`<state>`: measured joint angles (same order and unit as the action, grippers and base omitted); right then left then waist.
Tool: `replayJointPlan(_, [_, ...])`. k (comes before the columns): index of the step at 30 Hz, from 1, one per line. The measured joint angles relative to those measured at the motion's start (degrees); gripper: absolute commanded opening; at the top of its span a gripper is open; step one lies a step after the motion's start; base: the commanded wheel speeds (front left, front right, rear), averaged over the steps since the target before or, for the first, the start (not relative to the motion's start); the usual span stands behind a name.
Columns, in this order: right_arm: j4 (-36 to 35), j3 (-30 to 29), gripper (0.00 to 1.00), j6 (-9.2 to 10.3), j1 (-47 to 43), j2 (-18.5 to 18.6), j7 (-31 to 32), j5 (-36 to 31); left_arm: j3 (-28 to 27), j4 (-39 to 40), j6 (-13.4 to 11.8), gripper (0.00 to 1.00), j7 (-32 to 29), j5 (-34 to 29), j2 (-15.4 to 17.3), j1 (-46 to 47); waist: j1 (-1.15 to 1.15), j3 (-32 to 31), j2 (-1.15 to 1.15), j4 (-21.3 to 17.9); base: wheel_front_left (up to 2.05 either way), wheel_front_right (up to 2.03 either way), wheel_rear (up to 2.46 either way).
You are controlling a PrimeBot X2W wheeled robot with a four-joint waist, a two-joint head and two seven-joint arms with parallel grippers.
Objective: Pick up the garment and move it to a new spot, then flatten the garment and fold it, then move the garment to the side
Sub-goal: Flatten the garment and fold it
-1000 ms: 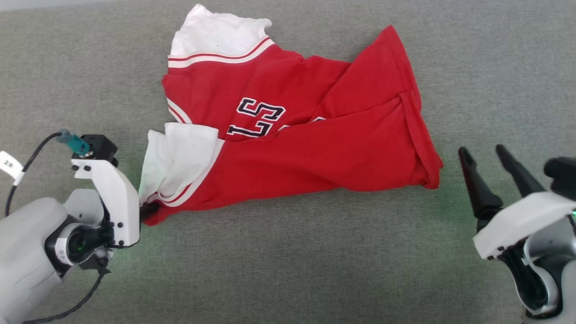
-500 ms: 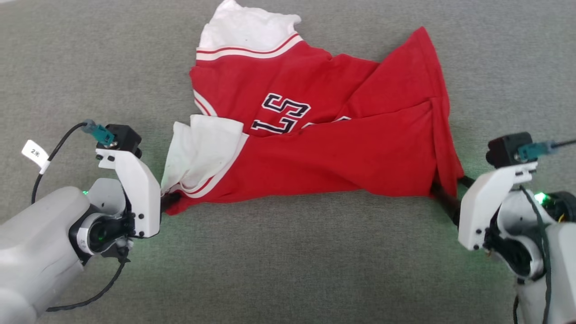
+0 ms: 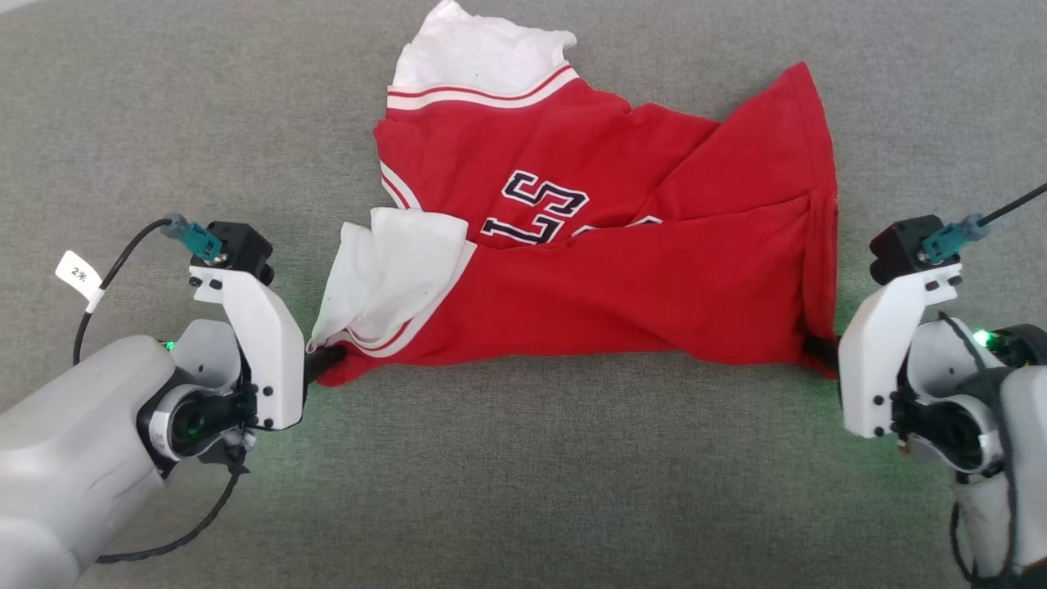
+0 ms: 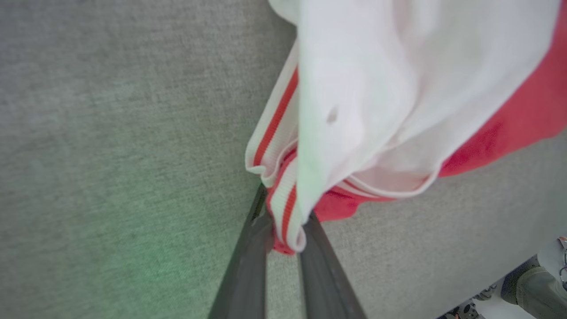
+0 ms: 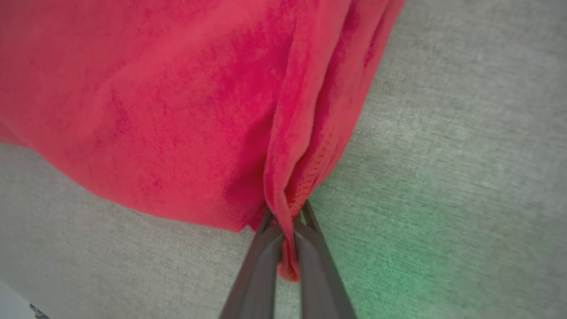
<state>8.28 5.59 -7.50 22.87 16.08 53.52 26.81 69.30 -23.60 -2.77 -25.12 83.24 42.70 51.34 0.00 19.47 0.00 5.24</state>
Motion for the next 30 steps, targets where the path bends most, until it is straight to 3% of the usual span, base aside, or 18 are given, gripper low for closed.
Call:
replayJointPlan(9, [-7.6, -3.7, 0.0, -0.01, -2.6, 3.3, 7.2, 2.3, -0.2, 6.7, -2.6, 0.0, -1.1, 0.5, 4.5, -0.5, 0.0, -2.1, 0.0, 0.9, 0.0, 0.0, 0.0])
replayJointPlan(16, [-17.5, -9.9, 0.0, -0.01, -10.0, 3.5, 15.2, 1.9, 0.0, 17.6, -8.1, 0.0, -1.6, 1.1, 9.7, -3.3, 0.0, -3.5, 0.0, 1.6, 0.0, 0.0, 0.0])
replayJointPlan(20, [-21.5, -13.7, 0.0, -0.01, -15.3, 0.8, 18.7, 1.3, 0.5, 22.6, -10.8, 0.0, -1.0, 1.9, 11.7, -6.5, 0.0, -4.2, 0.0, 1.5, 0.0, 0.0, 0.0])
replayJointPlan(24, [-23.3, -15.2, 0.0, -0.01, -19.4, -1.7, 19.2, 0.8, 1.3, 25.3, -12.3, 0.0, -0.1, 2.1, 12.0, -9.8, 0.0, -4.5, 0.0, 1.3, 0.0, 0.0, 0.0])
replayJointPlan(29, [-20.6, -14.6, 0.0, -0.01, -21.1, -3.7, 15.9, 0.1, 1.9, 23.2, -12.2, 0.0, 0.3, 2.9, 9.6, -12.5, 0.0, -4.8, 0.0, 0.8, 0.0, 0.0, 0.0])
replayJointPlan(30, [-19.6, -14.1, 0.11, -0.01, -21.1, -3.6, 14.9, -0.4, 2.0, 22.4, -11.8, 0.0, 0.3, 2.9, 9.1, -12.7, 0.0, -4.8, 0.0, 0.7, 0.0, 0.0, 0.0])
